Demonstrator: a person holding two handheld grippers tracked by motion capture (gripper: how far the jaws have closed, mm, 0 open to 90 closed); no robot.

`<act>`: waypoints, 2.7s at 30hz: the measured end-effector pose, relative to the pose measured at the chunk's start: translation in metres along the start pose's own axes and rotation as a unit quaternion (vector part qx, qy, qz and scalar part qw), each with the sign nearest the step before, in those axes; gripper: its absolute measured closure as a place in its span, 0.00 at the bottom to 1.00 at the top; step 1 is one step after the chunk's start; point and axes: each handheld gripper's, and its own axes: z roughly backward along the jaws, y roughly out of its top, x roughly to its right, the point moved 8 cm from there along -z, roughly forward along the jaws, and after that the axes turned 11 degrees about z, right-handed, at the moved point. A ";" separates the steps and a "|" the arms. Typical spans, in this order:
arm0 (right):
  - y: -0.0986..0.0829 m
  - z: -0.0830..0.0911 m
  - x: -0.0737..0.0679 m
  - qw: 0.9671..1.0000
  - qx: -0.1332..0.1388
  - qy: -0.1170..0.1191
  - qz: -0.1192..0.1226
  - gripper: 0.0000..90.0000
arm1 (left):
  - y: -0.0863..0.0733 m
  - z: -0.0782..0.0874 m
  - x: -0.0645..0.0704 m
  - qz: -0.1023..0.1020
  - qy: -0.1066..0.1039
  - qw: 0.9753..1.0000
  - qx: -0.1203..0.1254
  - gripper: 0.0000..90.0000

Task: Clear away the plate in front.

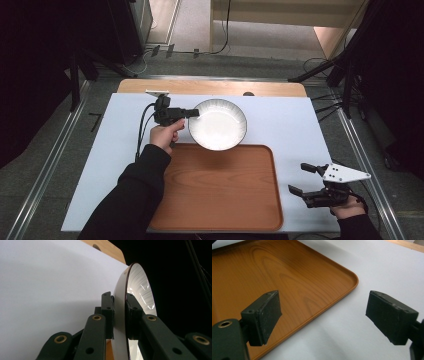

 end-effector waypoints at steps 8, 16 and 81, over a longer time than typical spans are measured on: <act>0.000 0.000 -0.001 1.000 0.001 0.001 0.000 0.15 | -0.013 0.014 -0.010 -0.003 0.000 1.000 -0.004 0.90; 0.000 0.001 -0.001 1.000 0.001 0.001 -0.001 0.15 | -0.028 0.029 -0.017 -0.010 0.004 1.000 -0.005 0.90; 0.000 0.000 -0.004 1.000 -0.003 0.007 0.002 0.15 | -0.101 0.027 -0.045 -0.117 0.124 0.982 -0.079 0.93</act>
